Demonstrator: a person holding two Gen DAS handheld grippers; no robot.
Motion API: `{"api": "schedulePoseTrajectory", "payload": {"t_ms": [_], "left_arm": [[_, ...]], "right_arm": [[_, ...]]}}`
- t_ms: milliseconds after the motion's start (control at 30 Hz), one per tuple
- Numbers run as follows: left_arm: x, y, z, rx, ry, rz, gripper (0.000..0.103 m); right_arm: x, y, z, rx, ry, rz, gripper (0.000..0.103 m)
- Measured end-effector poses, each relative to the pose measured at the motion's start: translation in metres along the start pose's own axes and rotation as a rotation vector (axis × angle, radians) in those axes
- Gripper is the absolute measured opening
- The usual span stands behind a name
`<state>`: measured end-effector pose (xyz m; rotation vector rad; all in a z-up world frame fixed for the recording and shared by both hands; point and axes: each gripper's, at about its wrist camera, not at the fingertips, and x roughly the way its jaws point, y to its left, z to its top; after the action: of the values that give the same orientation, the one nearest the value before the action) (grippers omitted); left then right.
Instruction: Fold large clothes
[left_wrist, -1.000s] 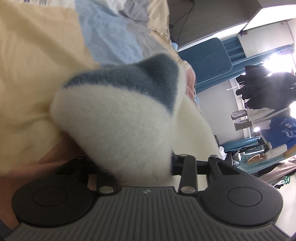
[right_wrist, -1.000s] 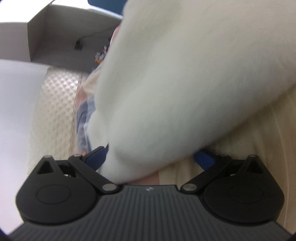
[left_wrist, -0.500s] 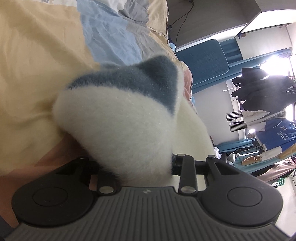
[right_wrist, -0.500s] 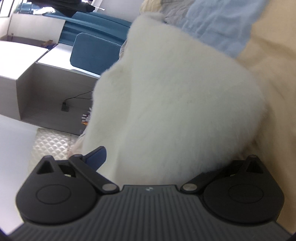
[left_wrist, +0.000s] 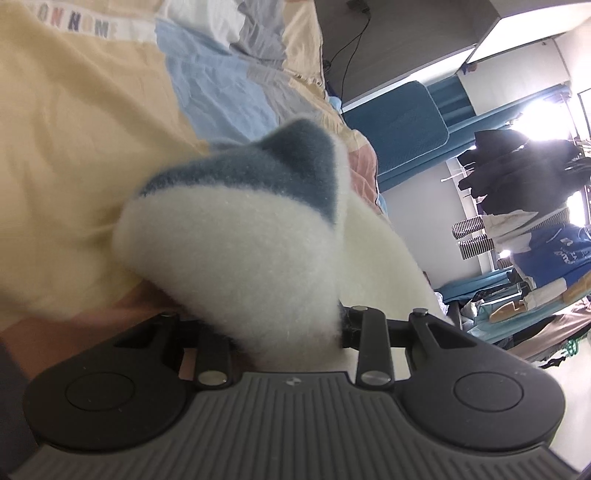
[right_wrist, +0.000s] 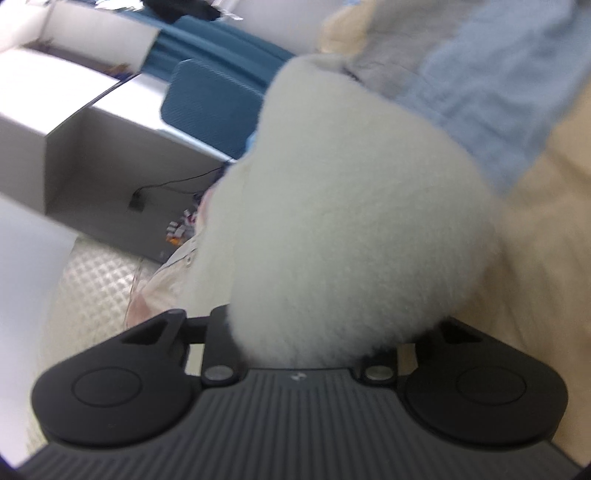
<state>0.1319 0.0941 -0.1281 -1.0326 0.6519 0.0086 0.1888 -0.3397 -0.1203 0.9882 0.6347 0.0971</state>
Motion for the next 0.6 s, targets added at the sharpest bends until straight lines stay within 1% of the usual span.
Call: {"api": "schedulePoseTrajectory", "payload": {"t_ms": [67,133,200,267,433,500,600], "left_arm": [[-0.012,-0.003,-0.003,0.021,-0.016,-0.013,0.037],[-0.024,-0.011,-0.008,0.070,-0.035,-0.022,0.037],[-0.037,-0.018,-0.011,0.098,-0.045,-0.038,0.037],[-0.048,-0.023,-0.017,0.104,-0.056,-0.057,0.037],[-0.073,-0.034,-0.027,0.090,-0.068,-0.092,0.037],[-0.082,-0.044,-0.028,0.092,-0.069,-0.108,0.037],[-0.094,-0.067,-0.031,0.128,-0.085,-0.132,0.037]], "right_arm": [[-0.011,0.006,-0.003,-0.044,-0.014,0.004,0.039],[-0.022,0.014,-0.004,-0.105,-0.022,0.004,0.039],[-0.032,0.018,-0.001,-0.125,-0.035,0.022,0.039],[-0.045,0.023,0.002,-0.138,-0.049,0.047,0.039],[-0.077,0.038,0.011,-0.233,-0.085,0.102,0.039],[-0.087,0.042,0.018,-0.242,-0.090,0.126,0.039],[-0.104,0.051,0.034,-0.262,-0.099,0.165,0.039]]}}
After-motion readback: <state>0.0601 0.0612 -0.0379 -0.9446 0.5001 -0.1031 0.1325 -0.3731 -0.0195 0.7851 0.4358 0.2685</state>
